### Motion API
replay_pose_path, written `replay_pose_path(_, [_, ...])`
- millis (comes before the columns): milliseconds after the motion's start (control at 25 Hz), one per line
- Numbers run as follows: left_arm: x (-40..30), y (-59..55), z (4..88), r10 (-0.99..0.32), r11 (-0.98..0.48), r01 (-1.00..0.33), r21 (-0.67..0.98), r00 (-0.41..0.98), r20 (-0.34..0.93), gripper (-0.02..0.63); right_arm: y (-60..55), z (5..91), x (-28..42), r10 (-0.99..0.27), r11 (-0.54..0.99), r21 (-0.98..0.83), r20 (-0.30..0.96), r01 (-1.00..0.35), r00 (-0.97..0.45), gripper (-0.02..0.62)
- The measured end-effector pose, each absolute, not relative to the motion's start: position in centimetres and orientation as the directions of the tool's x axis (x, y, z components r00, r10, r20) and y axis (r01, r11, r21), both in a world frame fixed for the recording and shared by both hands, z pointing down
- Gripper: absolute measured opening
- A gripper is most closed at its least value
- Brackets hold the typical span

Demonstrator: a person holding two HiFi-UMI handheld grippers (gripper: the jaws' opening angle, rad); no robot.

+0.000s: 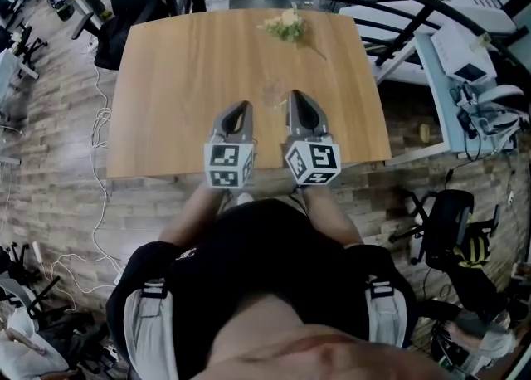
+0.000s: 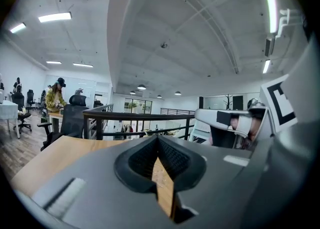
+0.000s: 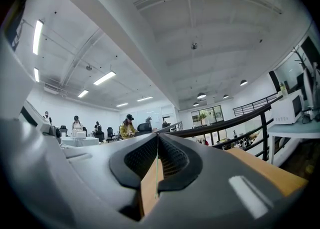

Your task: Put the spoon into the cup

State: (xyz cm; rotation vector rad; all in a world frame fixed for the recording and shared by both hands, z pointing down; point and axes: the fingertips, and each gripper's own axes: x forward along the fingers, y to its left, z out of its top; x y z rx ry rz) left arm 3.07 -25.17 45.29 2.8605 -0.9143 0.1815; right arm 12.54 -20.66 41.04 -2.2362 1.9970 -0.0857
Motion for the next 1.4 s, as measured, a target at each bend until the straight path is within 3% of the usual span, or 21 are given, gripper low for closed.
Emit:
replay_pose_path(680, [3.8, -30.6, 47.5, -0.552, -0.802, -0.580, 0.143, 0.811, 0.197, 0.012, -24.8, 42.5, 15.0, -0.986, -0.161, -0.149, -0.009, -0.976, 0.164, 0.005])
replay_pose_path(1400, [7.2, -30.8, 46.8, -0.721, -0.662, -0.747, 0.062, 0.656, 0.222, 0.012, -27.6, 44.2, 22.4, -0.998, 0.018, -0.216, -0.057, -0.976, -0.006, 0.006])
